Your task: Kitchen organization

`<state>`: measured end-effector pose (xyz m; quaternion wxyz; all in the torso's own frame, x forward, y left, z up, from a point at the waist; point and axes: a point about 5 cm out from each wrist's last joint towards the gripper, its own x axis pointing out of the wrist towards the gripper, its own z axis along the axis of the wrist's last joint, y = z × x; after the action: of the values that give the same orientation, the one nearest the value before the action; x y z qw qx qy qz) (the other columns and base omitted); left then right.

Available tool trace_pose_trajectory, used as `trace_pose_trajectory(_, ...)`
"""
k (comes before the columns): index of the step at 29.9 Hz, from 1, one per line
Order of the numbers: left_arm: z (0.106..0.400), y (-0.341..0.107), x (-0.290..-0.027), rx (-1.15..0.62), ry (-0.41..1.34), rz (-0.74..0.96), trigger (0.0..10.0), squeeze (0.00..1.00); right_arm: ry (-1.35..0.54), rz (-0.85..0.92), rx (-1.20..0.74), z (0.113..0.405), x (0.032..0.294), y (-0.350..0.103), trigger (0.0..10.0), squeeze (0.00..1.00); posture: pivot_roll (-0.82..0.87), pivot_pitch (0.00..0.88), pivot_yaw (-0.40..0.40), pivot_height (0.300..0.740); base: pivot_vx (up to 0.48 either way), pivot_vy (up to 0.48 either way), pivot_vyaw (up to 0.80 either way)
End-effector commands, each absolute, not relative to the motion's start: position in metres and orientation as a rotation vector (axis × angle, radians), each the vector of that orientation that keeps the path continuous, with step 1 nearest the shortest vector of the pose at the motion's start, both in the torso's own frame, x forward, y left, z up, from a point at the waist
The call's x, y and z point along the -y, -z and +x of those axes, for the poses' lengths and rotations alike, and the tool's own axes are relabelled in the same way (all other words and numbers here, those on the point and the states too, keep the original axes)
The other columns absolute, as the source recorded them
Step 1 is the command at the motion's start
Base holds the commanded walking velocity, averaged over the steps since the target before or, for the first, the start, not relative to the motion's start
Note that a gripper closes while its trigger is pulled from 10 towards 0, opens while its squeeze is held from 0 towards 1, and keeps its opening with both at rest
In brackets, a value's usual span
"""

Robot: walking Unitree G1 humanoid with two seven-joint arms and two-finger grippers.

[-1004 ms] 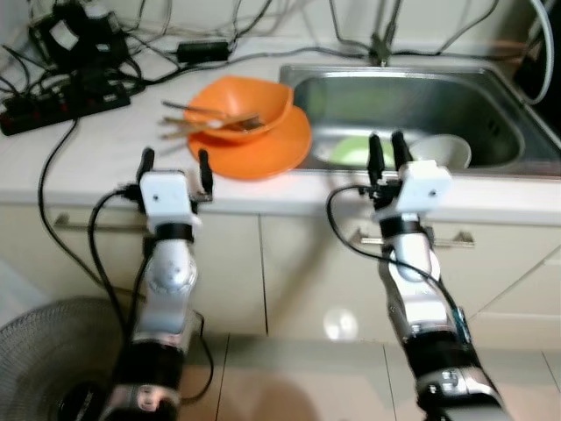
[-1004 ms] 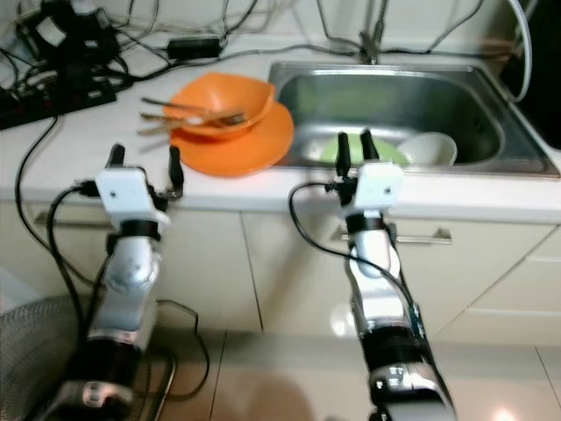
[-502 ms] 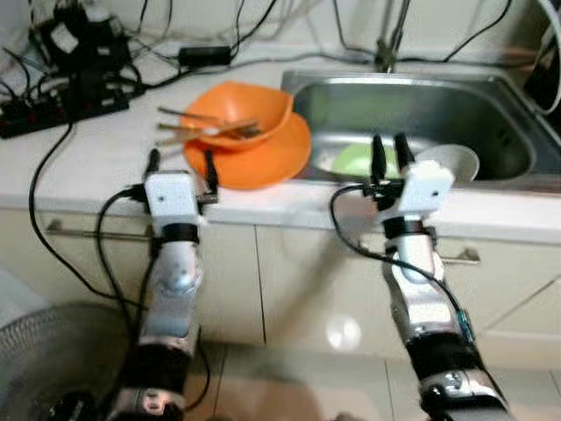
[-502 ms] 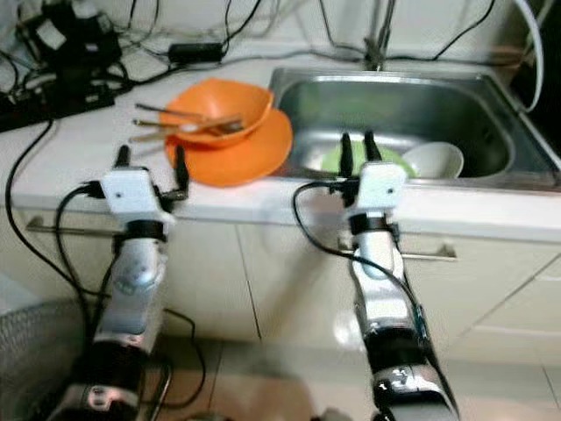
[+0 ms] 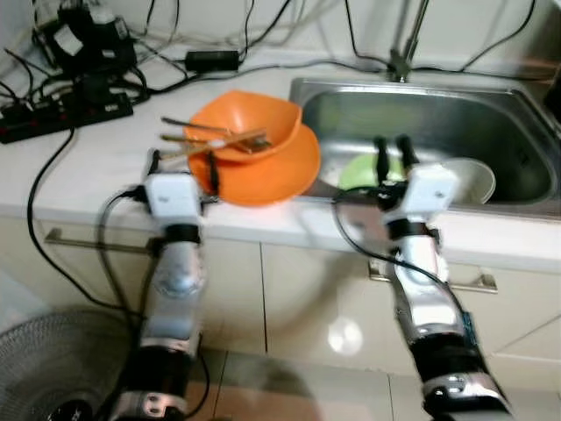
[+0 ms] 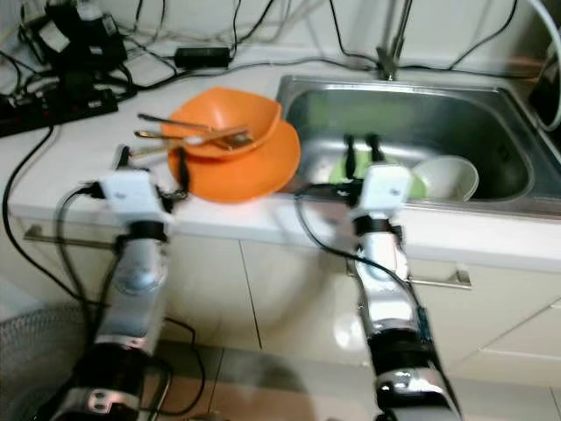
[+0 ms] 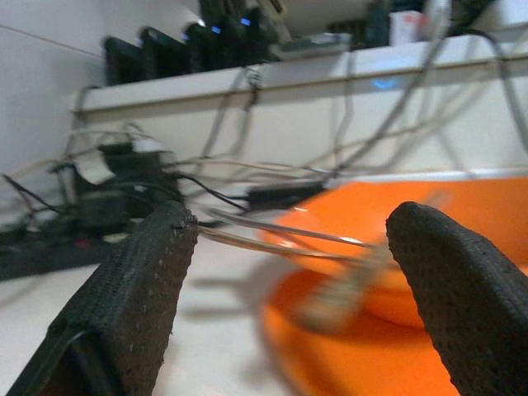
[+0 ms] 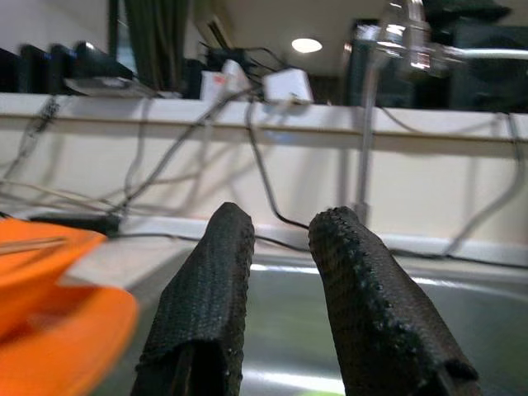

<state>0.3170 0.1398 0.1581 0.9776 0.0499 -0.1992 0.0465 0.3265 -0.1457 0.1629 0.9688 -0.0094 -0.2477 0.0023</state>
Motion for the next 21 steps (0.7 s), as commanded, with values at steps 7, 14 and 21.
trace_pose_trajectory(7, 0.3161, -0.1625, -0.1485, 0.415, -0.127, 0.111, 10.0, 0.00, -0.034, -0.004, 0.512, 0.3273, 0.1363, -0.1667, 10.0, 0.00, 0.10, 0.073, 0.013, 0.740, 0.313, 0.000, 0.00)
trace_pose_trajectory(14, 0.3149, -0.1649, -0.1482, 0.432, -0.126, 0.103, 10.0, 0.00, -0.032, 0.000, 0.513, 0.3270, 0.1360, -0.1669, 10.0, 0.00, 0.10, 0.071, 0.015, 0.740, 0.000, 0.000, 0.00)
trace_pose_trajectory(21, 0.3135, -0.1678, -0.1492, 0.451, -0.137, 0.099, 10.0, 0.00, -0.033, 0.003, 0.514, 0.3276, 0.1356, -0.1670, 10.0, 0.00, 0.10, 0.066, 0.015, 0.740, 0.000, 0.000, 0.00)
